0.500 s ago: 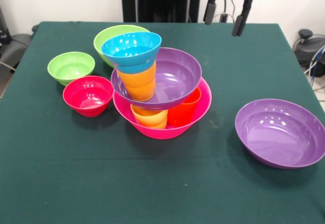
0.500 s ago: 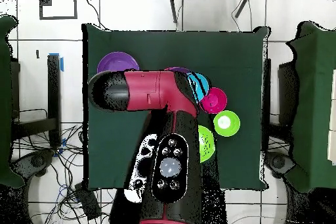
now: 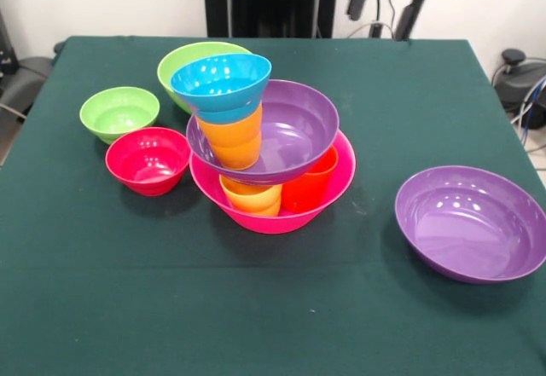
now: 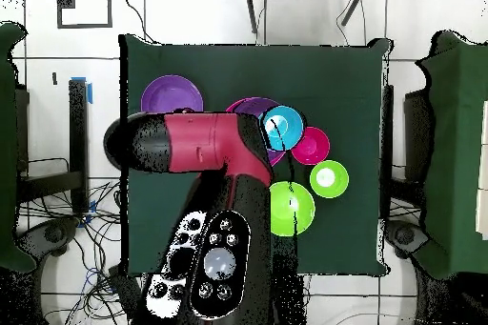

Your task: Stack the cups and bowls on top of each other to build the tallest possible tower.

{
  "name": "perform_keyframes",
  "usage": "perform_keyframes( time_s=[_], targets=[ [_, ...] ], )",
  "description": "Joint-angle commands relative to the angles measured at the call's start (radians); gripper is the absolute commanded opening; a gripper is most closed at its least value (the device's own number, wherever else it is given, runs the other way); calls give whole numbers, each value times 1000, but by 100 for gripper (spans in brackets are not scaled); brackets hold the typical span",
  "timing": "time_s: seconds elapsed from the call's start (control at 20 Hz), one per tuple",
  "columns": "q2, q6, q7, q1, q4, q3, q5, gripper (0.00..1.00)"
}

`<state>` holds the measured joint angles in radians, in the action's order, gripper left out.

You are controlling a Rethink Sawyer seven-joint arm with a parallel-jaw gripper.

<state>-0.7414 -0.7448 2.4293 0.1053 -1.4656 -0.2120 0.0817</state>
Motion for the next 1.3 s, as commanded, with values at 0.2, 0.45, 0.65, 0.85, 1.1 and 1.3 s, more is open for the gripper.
perform_keyframes(
  time_s=[0.2, 0.45, 0.65, 0.85, 1.1, 1.3],
  targets=[
    [23, 131, 203, 106, -292, 36, -61, 100],
    [0, 205, 55, 77, -403, 63, -18, 100],
    [-17, 270, -58, 26, -492, 89, 49, 100],
    [9, 363, -103, -30, -560, 109, 115, 100],
    [9, 383, -158, -118, -606, 142, 210, 100],
    [35, 416, -162, -150, -581, 140, 320, 100]
  ],
)
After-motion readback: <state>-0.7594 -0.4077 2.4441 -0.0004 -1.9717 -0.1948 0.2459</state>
